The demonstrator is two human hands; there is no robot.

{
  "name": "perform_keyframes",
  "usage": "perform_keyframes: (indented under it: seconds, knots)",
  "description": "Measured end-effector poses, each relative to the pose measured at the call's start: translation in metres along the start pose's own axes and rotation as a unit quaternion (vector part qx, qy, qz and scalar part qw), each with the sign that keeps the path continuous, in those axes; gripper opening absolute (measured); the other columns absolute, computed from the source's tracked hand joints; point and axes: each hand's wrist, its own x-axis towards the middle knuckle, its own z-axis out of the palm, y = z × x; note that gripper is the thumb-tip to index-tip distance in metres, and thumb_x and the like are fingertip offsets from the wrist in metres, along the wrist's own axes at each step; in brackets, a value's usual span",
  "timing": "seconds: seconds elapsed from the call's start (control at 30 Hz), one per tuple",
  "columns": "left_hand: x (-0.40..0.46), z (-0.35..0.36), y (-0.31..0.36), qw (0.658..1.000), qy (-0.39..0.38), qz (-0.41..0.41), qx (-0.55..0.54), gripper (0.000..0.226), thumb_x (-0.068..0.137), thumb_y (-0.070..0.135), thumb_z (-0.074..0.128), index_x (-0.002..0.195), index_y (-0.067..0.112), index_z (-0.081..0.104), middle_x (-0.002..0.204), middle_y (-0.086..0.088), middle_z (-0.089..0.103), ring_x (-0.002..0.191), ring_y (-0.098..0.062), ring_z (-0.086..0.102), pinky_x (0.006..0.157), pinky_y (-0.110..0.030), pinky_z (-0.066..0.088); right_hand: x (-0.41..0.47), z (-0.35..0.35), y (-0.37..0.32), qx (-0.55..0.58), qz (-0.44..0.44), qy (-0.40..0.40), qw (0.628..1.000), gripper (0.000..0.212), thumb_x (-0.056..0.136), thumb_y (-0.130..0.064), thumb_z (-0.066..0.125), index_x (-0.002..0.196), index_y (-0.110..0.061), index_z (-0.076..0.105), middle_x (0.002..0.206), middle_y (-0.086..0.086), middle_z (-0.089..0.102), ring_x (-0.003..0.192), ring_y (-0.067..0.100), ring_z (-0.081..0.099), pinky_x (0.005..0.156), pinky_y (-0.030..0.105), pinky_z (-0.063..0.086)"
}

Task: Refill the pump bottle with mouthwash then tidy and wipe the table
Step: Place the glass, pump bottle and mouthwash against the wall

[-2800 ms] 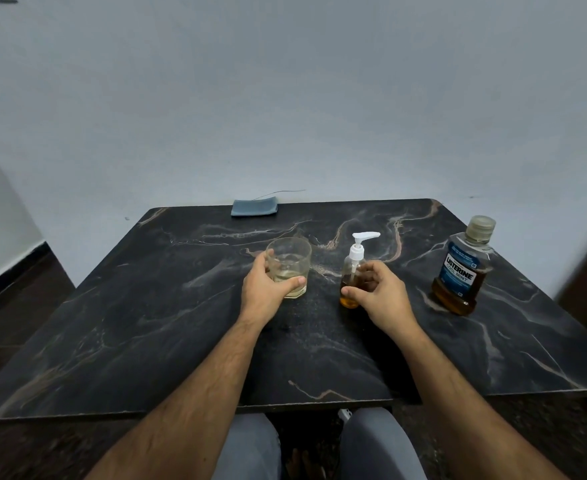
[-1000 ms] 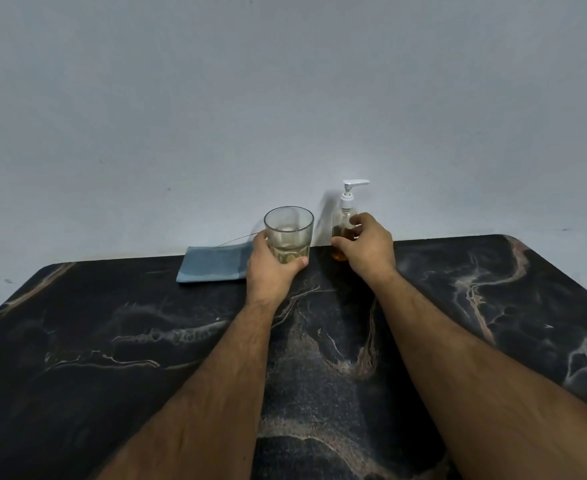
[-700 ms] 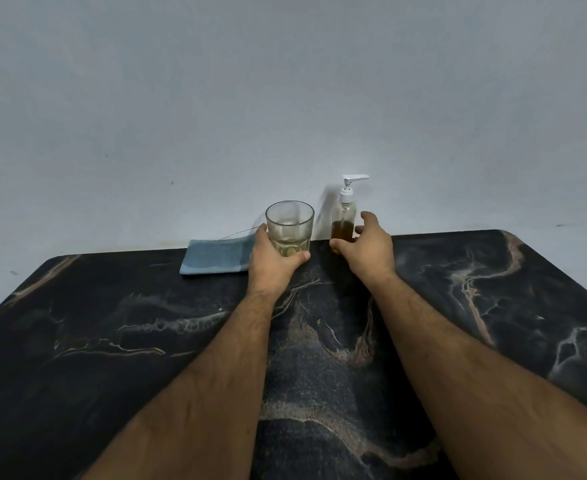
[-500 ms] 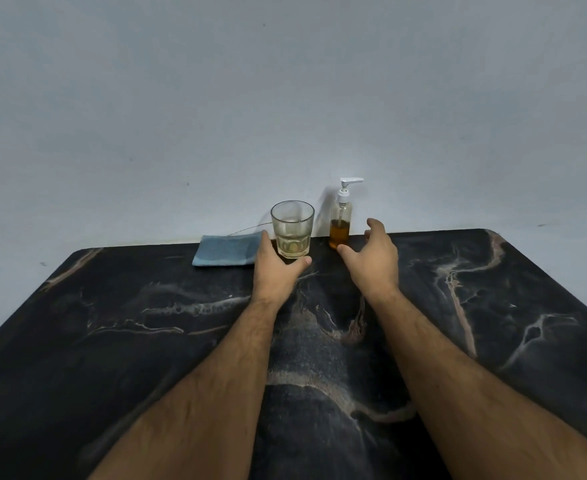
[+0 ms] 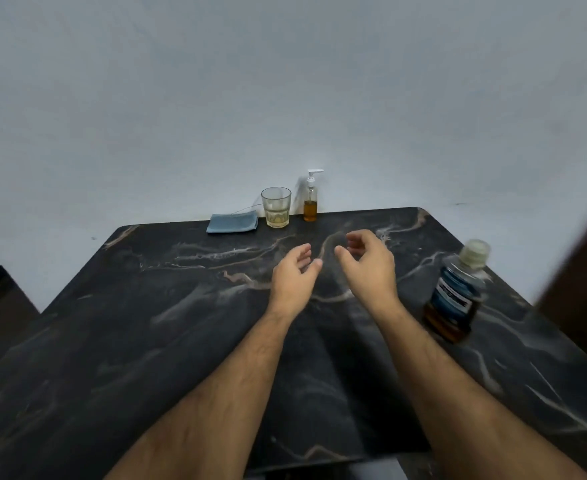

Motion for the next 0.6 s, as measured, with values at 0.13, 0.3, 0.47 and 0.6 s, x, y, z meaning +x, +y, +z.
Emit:
perform_keyframes:
  seconds: [0.13,0.3,0.47,0.6]
  knots:
    - [-0.035,0.018,0.013,1.000,-0.005,0.015,0.004,0.036,0.098,0.019,0.057,0.133,0.016,0.058,0.128,0.002,0.064,0.113,-0.005,0.058,0.103,-0.028,0.047,-0.035,-0.038,0.003,0.007,0.001,0.007,1.000,0.022,0.090,-0.027,0.066,0.111,-0.020,0.065,0.102,-0.008,0.065,0.092,0.002,0.061,0.075,0.014,0.047]
    - [-0.061,0.056,0.021,0.999,-0.044,0.014,-0.018,0.035,0.098,0.020,0.057,0.132,0.017,0.059,0.125,0.005,0.065,0.114,-0.006,0.060,0.103,-0.036,0.050,-0.076,-0.080,0.025,0.038,-0.005,0.091,0.995,0.003,0.088,-0.020,0.066,0.086,-0.022,0.068,0.081,-0.009,0.067,0.078,0.004,0.063,0.072,0.026,0.053]
    - [-0.067,0.095,0.031,0.995,-0.091,0.009,-0.026,0.039,0.098,0.014,0.055,0.137,0.013,0.055,0.132,0.000,0.062,0.119,-0.009,0.057,0.106,-0.037,0.048,-0.094,-0.111,0.054,0.056,0.046,0.174,0.982,0.008,0.086,-0.016,0.068,0.080,-0.021,0.066,0.075,-0.008,0.067,0.073,0.009,0.064,0.073,0.039,0.057]
    - [-0.066,0.116,0.040,0.991,-0.130,-0.014,-0.032,0.045,0.099,0.011,0.053,0.143,0.014,0.047,0.142,-0.005,0.056,0.128,-0.013,0.053,0.110,-0.039,0.044,-0.089,-0.127,0.069,0.030,0.071,0.207,0.975,0.012,0.085,-0.016,0.070,0.088,-0.021,0.060,0.085,-0.004,0.064,0.080,0.012,0.061,0.080,0.042,0.056]
